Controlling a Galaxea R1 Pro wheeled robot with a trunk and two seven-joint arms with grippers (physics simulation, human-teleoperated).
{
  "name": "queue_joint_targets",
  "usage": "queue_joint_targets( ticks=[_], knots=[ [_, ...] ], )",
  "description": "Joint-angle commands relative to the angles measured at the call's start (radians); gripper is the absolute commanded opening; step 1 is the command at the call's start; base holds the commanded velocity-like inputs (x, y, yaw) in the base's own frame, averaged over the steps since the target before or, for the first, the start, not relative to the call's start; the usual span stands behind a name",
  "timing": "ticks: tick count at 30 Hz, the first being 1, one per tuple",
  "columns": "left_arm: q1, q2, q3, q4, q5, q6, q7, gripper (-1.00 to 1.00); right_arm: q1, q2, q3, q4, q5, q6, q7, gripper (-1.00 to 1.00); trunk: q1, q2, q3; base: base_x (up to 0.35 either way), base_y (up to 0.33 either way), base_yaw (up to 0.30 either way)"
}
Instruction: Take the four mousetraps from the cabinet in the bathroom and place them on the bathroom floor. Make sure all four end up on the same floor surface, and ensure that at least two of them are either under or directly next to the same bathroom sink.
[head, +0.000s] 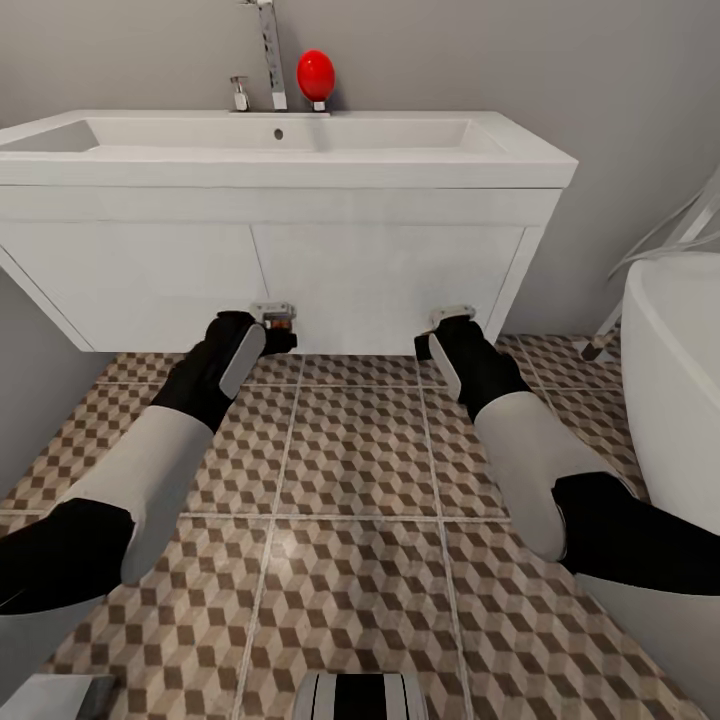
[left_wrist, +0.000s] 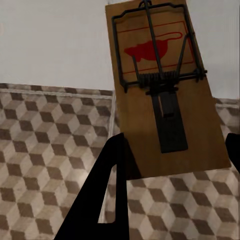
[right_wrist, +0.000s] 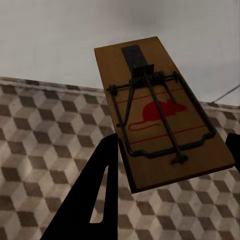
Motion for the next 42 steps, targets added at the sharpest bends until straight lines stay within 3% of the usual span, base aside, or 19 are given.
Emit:
queue_joint_targets(
  ticks=[1,29,42],
  knots=[
    [-0.001,0.001,-0.003,-0.008,0.011,0.003,0.009,-1.00,-0.001,0.000,0.005,-0.003,0.020,0.004,0.002,-1.00,0.000,0.000,-0.001,0.000,0.000,0.000],
    [0.003,-0.002,-0.012,-0.016,0.012,0.005,0.009,-1.00,0.000,0.000,0.008,-0.002,0.019,0.004,0.006,-1.00,0.001,-0.001,-0.012,0.000,0.000,0.000],
    [0.004,-0.007,-0.022,-0.012,0.012,0.004,0.010,-1.00,0.000,0.000,0.007,0.004,0.019,0.002,0.006,-1.00,0.007,-0.004,-0.069,0.000,0.000,0.000]
  ],
)
